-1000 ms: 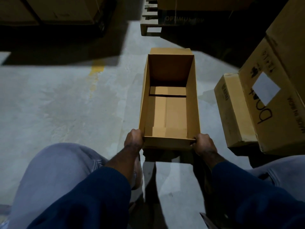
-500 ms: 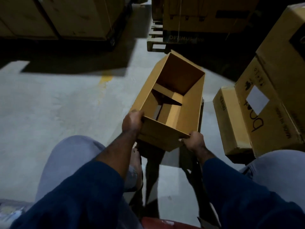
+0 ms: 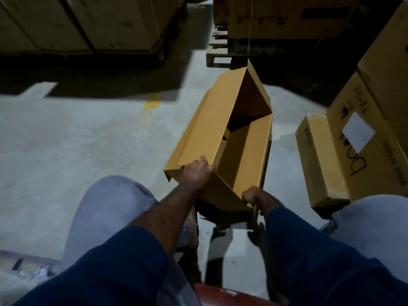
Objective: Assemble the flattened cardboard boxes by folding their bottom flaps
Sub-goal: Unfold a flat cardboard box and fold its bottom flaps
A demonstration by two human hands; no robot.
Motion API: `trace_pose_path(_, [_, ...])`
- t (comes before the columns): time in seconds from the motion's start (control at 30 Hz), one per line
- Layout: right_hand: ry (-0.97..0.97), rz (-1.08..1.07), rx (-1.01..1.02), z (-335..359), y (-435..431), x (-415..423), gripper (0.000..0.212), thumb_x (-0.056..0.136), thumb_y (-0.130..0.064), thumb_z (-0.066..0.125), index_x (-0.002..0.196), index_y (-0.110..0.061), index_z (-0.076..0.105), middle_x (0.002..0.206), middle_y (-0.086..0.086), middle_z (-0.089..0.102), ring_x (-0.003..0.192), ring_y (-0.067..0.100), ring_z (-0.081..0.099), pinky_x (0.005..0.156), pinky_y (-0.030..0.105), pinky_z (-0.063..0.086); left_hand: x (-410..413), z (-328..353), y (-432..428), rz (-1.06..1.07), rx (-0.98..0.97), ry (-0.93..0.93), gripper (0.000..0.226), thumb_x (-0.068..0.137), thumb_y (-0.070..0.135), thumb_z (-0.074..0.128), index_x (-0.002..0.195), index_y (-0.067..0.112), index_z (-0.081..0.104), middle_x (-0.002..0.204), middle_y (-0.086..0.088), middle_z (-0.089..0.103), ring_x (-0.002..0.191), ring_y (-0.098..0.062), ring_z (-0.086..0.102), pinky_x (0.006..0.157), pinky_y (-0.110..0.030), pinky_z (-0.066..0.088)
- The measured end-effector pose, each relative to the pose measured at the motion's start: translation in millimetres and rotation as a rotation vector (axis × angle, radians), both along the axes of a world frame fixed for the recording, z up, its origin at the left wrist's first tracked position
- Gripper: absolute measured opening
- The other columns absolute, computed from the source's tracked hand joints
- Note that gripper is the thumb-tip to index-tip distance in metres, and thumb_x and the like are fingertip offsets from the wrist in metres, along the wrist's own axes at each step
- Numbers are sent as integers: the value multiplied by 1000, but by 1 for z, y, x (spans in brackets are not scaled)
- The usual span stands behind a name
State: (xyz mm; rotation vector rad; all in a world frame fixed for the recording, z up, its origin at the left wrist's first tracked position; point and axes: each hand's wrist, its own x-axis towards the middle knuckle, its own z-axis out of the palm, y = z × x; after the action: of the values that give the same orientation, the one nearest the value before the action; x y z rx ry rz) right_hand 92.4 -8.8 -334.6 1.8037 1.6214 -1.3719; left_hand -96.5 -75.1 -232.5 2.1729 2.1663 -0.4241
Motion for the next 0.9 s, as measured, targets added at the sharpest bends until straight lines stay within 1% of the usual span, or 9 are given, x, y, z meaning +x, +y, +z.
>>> trace_pose_path(0.07, [90,-186,91,16,9,-8,26,103,-19,51,121,-5,64,123,14,63,103,30,60,79,39,54,16,-9,-3,-54,-55,-5,54,96,18,66,146,23,45,156,-25,35,125,-36,56,95,-48,54])
trace_pose_path(0.2, [656,-750,152,56,17,-33,36,108,-34,39,125,-15,65,127,11,63,115,28,59,100,45,50,27,-23,-3,-74,2,-70,58,98,24,65,150,26,37,158,-25,32,130,-38,52,98,-50,54])
trace_pose_path(0.3, [874,-765,30,74,2,-48,49,103,-56,47,120,-15,67,117,7,68,111,26,63,100,44,49,17,-25,-1,-74,102,-327,67,97,22,64,153,26,28,148,-16,49,118,-32,61,92,-44,56])
trace_pose_path(0.4, [837,-585,165,69,-13,-58,34,100,-48,59,100,-17,73,100,4,73,93,20,68,83,34,55,5,-15,-1,31,118,-594,68,90,24,68,147,23,31,122,-7,65,99,-26,68,80,-34,56])
trace_pose_path(0.5, [682,-503,367,60,-13,-64,24,99,-32,66,84,-15,70,81,1,69,74,17,63,63,28,47,-7,-12,0,353,167,-903,56,86,30,72,132,24,41,121,1,67,99,-19,70,81,-34,59])
trace_pose_path(0.63, [567,-563,493,57,-14,-72,21,102,-30,61,94,-12,67,87,0,65,77,15,60,58,25,42,-21,-22,10,898,453,-1150,43,92,19,69,130,16,48,127,0,61,98,-16,61,63,-16,46])
trace_pose_path(0.67, [540,-592,524,56,-16,-71,21,103,-32,59,97,-13,66,90,-1,65,79,14,61,58,24,42,-26,-28,10,1043,495,-1186,47,93,22,70,134,15,46,131,-2,58,100,-18,59,65,-18,50])
trace_pose_path(0.77, [424,-626,630,55,-22,-65,21,104,-38,54,94,-20,61,85,-6,60,78,11,59,60,25,45,-41,-48,8,1472,400,-1343,77,86,47,74,148,23,35,145,-14,45,120,-37,55,94,-50,53])
trace_pose_path(0.9, [271,-694,750,47,-27,-50,38,102,-50,54,92,-15,65,81,-2,63,76,15,62,57,24,41,-53,-88,15,1533,-17,-1592,74,78,75,56,130,23,59,125,-14,66,112,-39,59,102,-70,38])
